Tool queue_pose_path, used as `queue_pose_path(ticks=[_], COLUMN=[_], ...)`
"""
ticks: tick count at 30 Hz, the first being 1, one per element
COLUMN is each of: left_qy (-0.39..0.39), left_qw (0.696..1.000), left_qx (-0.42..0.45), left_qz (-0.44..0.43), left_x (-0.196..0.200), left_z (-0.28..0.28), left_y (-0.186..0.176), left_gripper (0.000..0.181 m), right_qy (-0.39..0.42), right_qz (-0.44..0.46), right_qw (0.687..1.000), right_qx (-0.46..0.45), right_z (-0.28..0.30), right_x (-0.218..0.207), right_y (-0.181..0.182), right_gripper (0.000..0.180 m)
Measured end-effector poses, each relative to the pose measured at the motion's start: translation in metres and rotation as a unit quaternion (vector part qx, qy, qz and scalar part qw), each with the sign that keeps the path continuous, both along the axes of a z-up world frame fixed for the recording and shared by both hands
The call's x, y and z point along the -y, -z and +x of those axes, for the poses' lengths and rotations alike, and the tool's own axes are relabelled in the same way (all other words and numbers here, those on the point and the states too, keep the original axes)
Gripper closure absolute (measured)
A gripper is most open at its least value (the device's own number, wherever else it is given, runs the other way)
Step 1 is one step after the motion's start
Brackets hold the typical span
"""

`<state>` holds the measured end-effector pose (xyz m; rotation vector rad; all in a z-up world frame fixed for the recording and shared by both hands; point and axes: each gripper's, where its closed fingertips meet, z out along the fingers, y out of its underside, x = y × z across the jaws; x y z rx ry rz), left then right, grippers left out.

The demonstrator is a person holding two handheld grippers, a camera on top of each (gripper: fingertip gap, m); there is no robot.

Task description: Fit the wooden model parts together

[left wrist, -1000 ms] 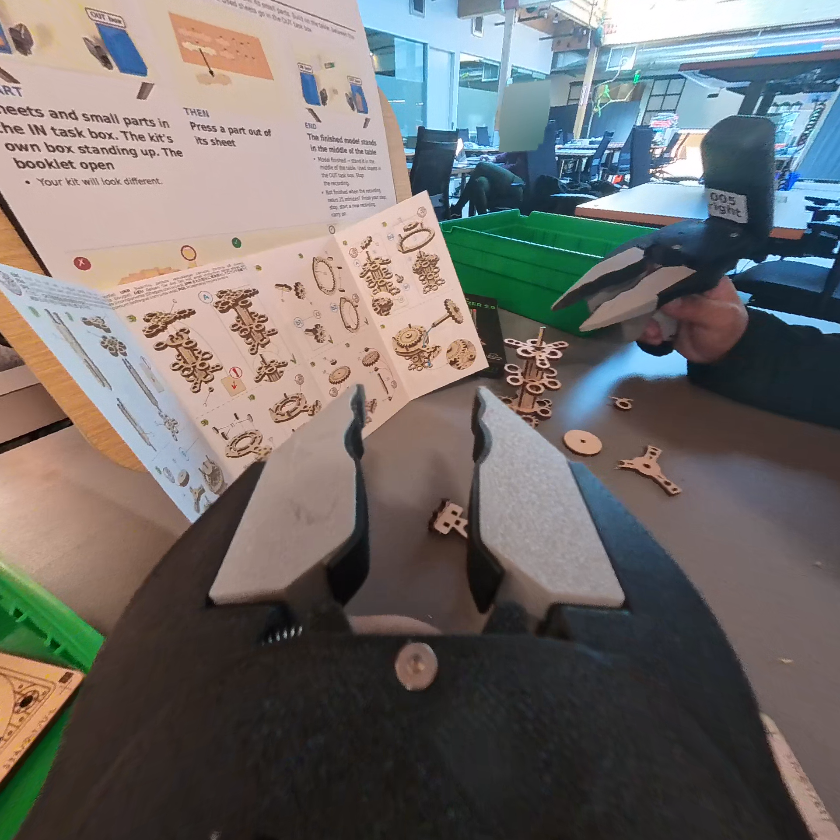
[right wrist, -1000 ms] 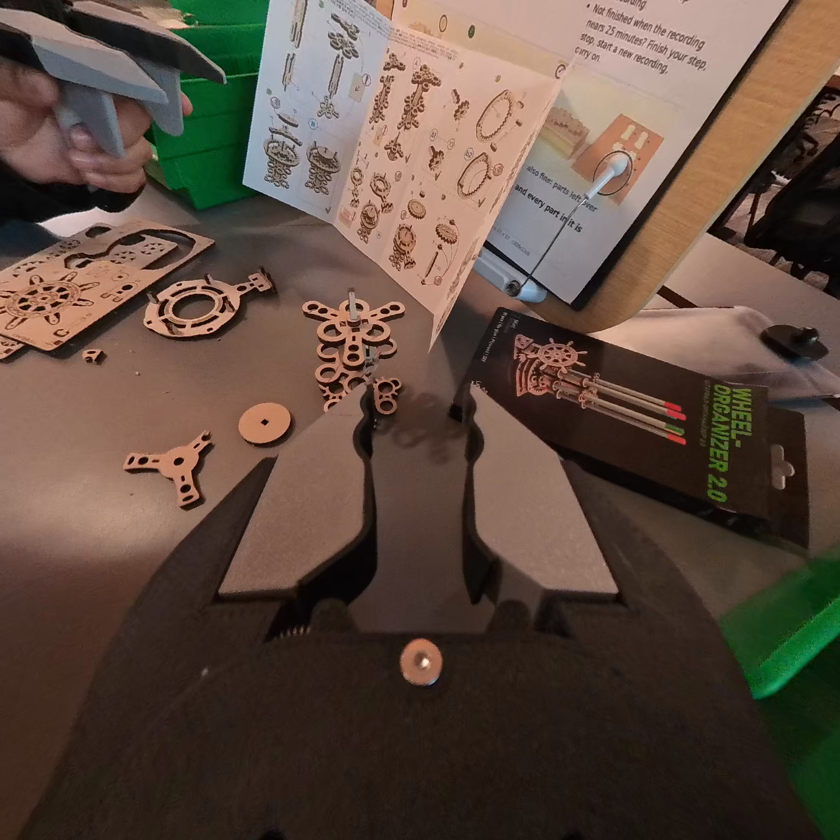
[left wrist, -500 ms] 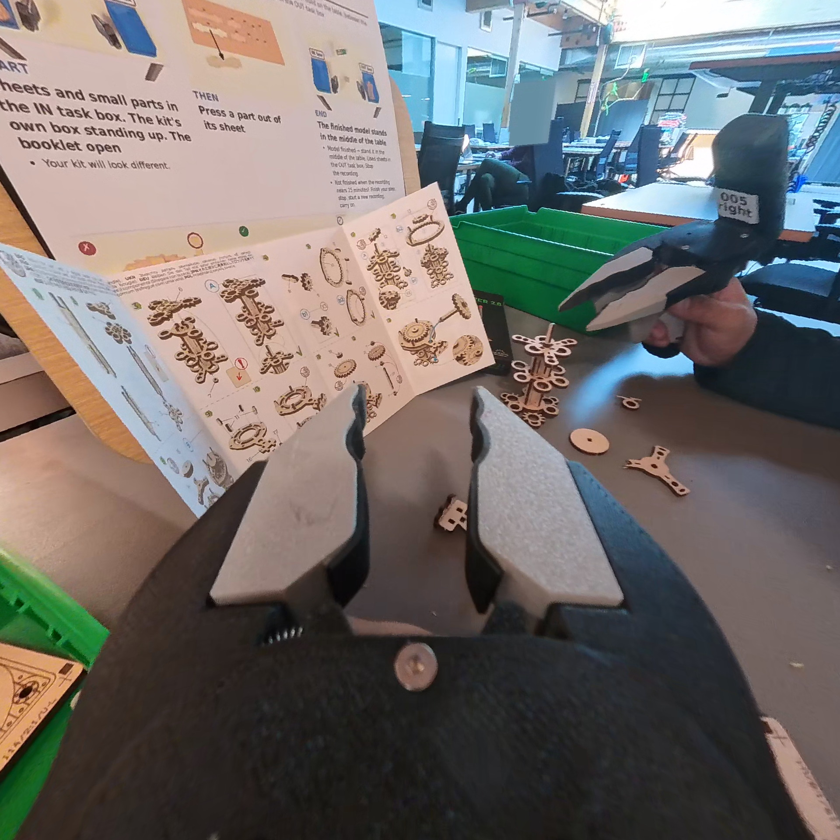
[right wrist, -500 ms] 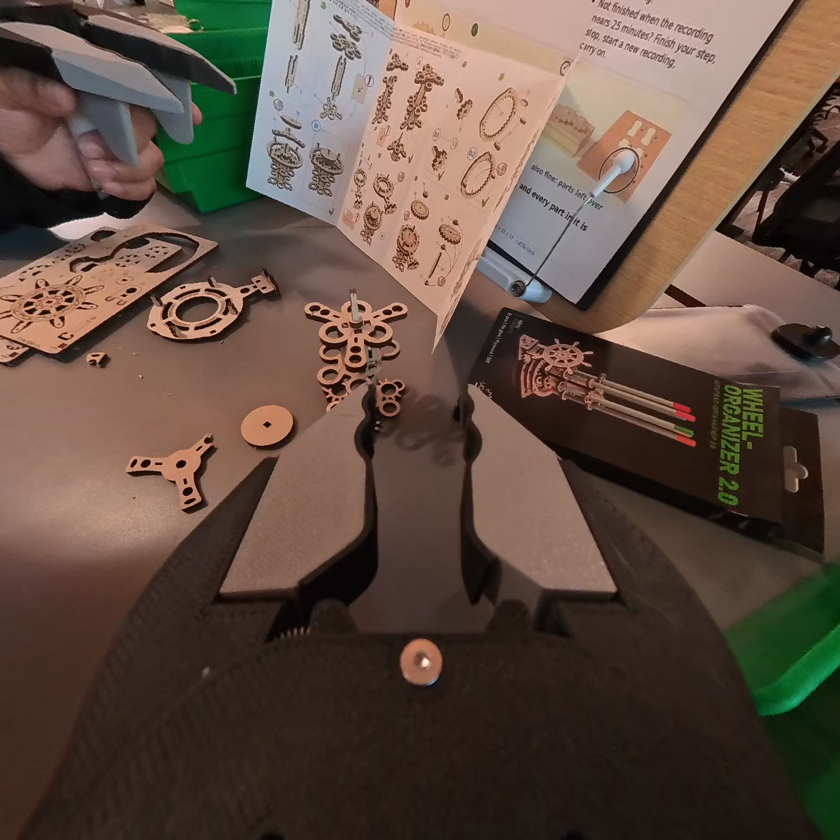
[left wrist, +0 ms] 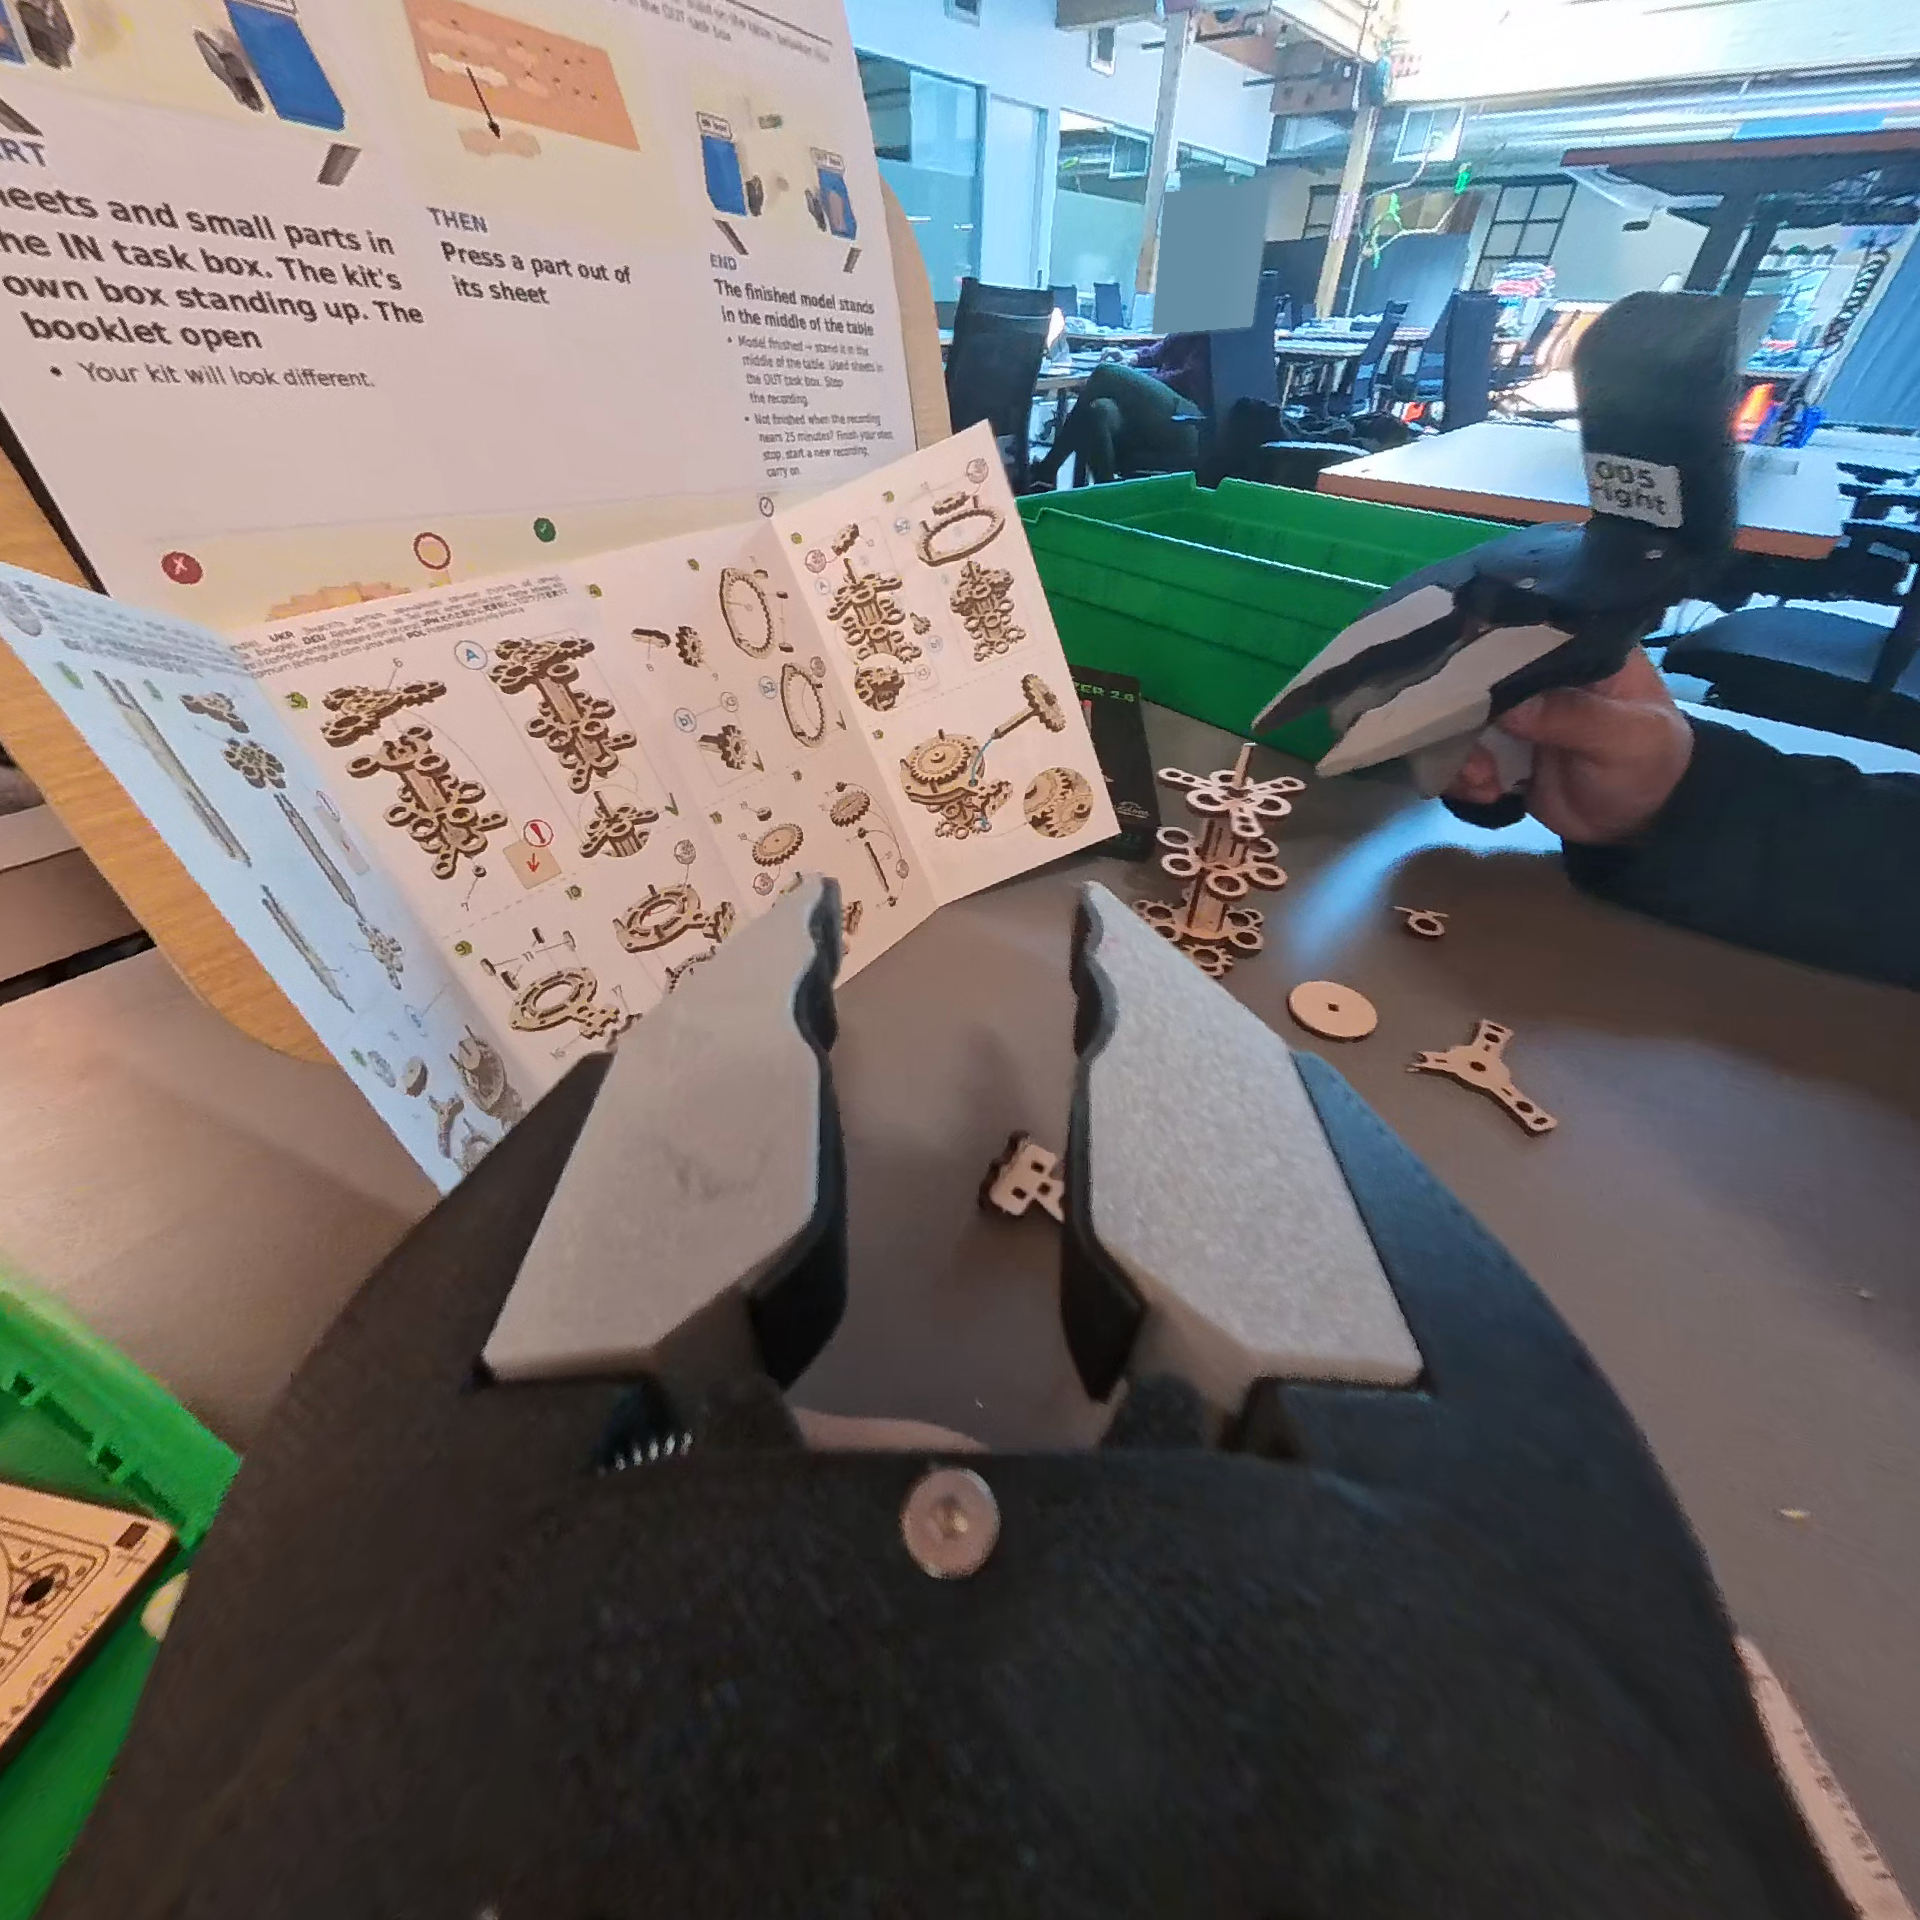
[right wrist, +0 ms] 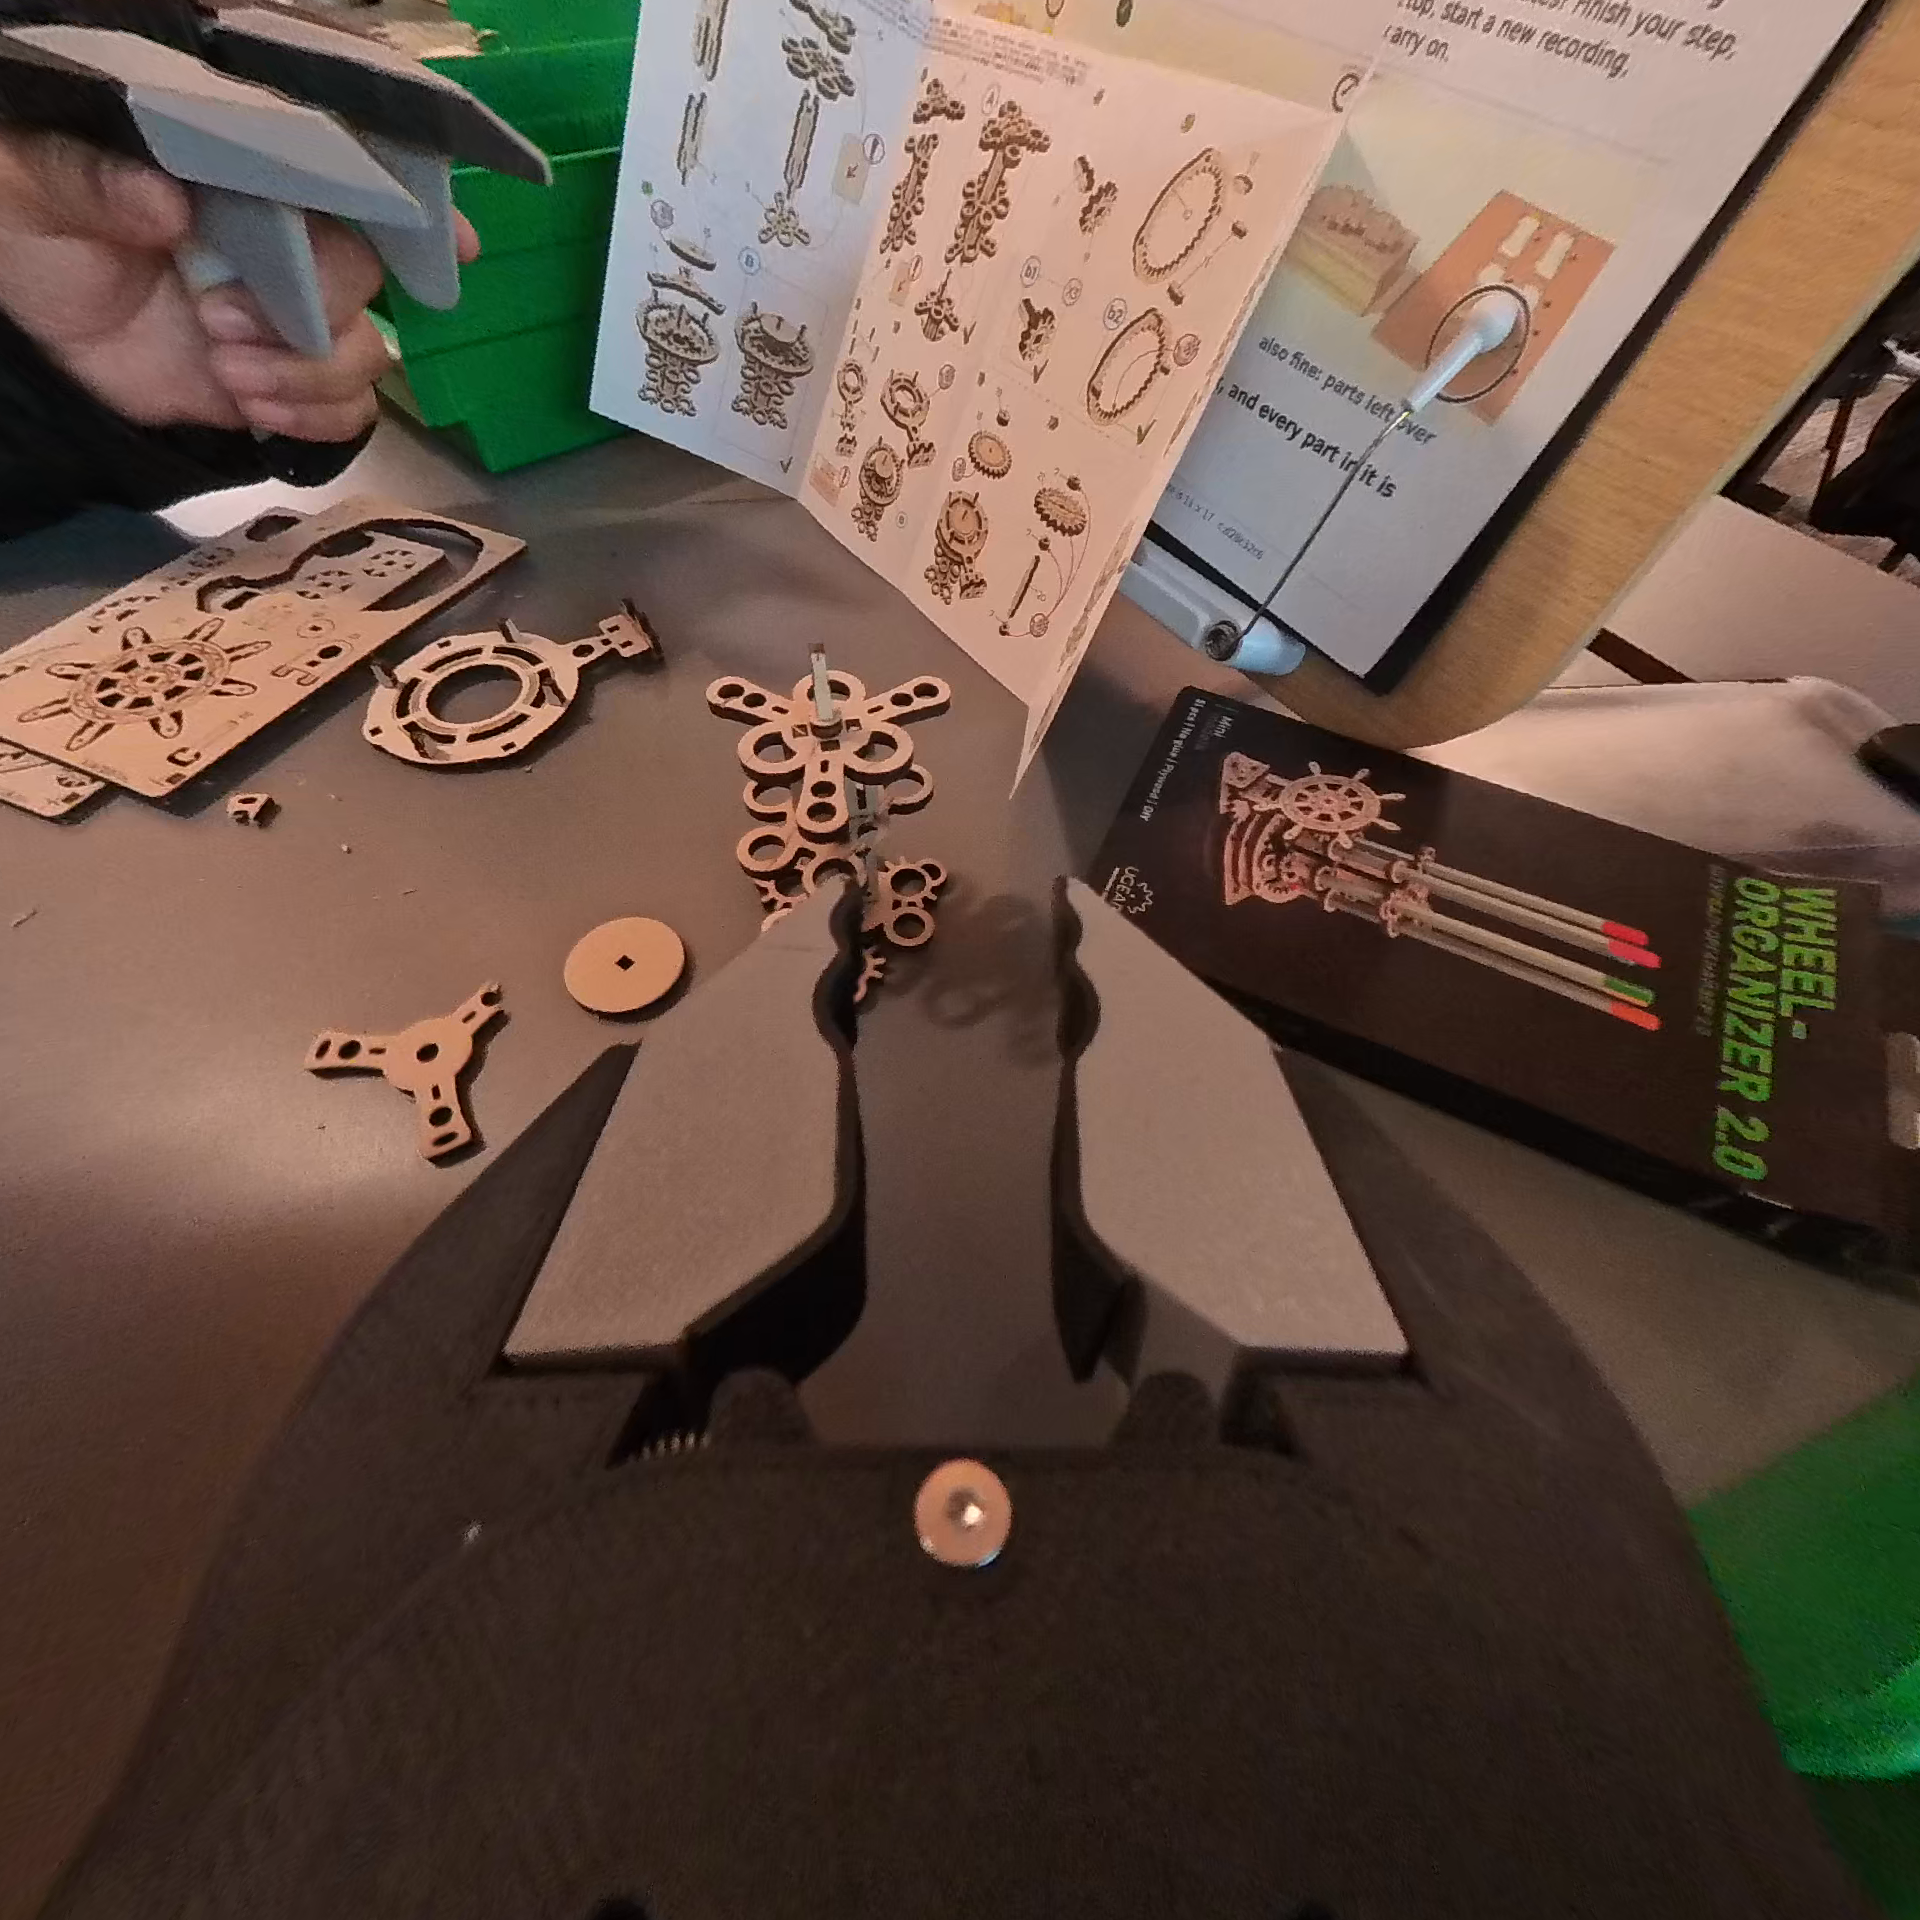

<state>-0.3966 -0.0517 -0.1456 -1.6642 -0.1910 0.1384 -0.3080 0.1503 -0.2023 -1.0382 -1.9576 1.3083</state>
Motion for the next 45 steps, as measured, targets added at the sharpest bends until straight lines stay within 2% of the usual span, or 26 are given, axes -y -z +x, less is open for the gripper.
queue_pose_path(ticks=[11, 41, 43, 45], left_qy=[0.012, -0.014, -0.021, -0.032], left_qw=[1.000, 0.999, 0.999, 0.998], left_qx=[-0.004, -0.028, -0.034, -0.042], left_qz=[-0.007, -0.021, -0.030, -0.043], left_x=[-0.004, 0.000, -0.001, -0.001], left_z=[0.009, -0.001, -0.003, -0.006], left_y=[0.002, 0.005, 0.008, 0.012], left_gripper=[0.140, 0.142, 0.142, 0.145], right_qy=[-0.003, 0.002, 0.018, 0.086], right_qz=[0.008, 0.018, 0.027, 0.069], right_qw=[1.000, 1.000, 0.999, 0.994], right_qx=[-0.002, -0.002, -0.003, -0.006], right_z=[0.002, 0.001, -0.001, -0.008], right_x=[0.001, 0.000, -0.004, -0.025], right_y=[0.000, 0.001, 0.002, 0.004], right_gripper=[0.148, 0.148, 0.148, 0.148])
